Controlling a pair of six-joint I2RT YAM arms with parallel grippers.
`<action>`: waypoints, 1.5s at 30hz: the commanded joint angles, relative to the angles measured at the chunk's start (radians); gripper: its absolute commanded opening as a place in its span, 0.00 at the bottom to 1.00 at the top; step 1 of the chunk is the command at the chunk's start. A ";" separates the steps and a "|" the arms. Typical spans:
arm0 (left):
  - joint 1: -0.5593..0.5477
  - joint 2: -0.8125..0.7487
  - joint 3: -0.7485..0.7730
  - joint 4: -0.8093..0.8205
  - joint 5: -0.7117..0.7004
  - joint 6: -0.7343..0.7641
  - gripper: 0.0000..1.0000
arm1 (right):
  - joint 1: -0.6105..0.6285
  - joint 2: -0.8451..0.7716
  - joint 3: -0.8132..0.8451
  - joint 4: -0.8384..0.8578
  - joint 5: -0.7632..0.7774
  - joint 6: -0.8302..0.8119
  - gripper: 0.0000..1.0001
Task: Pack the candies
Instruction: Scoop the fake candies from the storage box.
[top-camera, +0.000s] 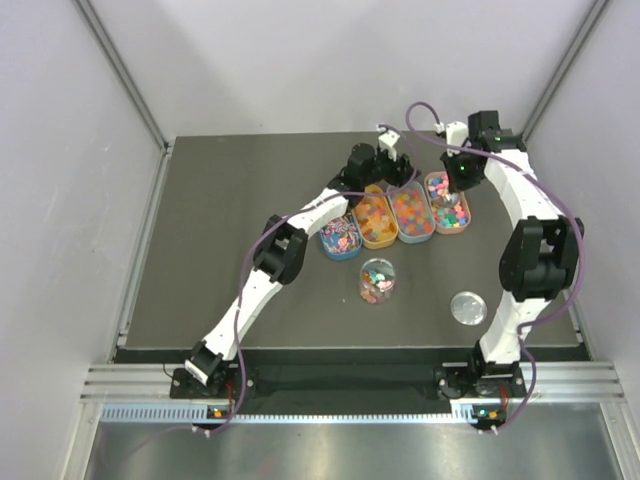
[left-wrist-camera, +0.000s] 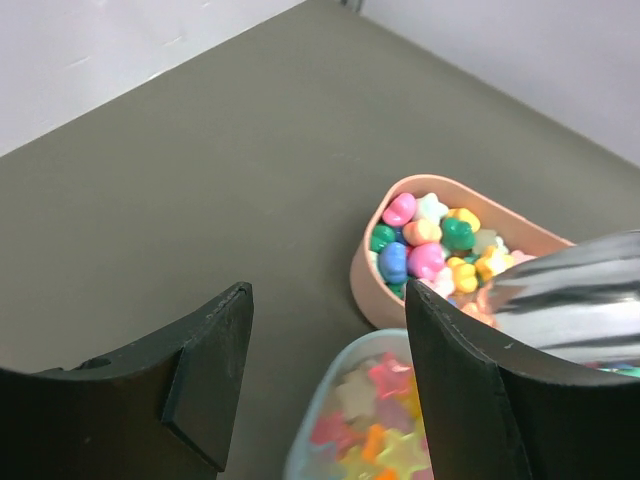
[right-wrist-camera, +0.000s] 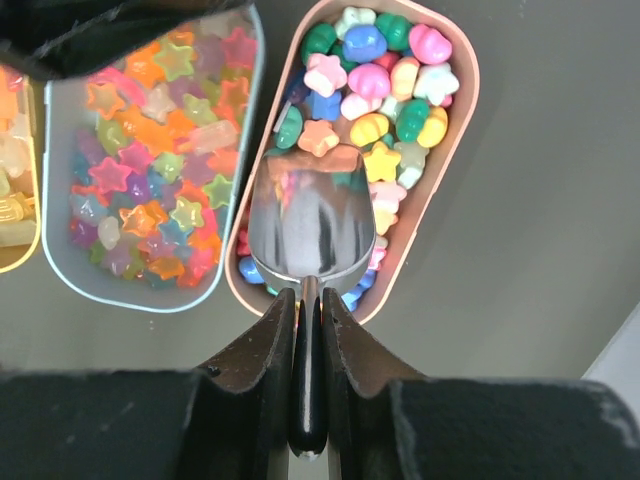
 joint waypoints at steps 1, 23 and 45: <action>0.024 -0.072 -0.005 0.037 0.018 0.001 0.67 | 0.055 -0.049 -0.024 0.018 -0.064 -0.008 0.00; 0.026 -0.183 -0.182 -0.002 0.203 -0.003 0.63 | 0.089 -0.212 -0.106 0.015 -0.004 -0.024 0.00; -0.010 -0.061 -0.068 0.030 0.186 -0.020 0.64 | 0.078 -0.329 -0.208 -0.160 0.088 -0.120 0.00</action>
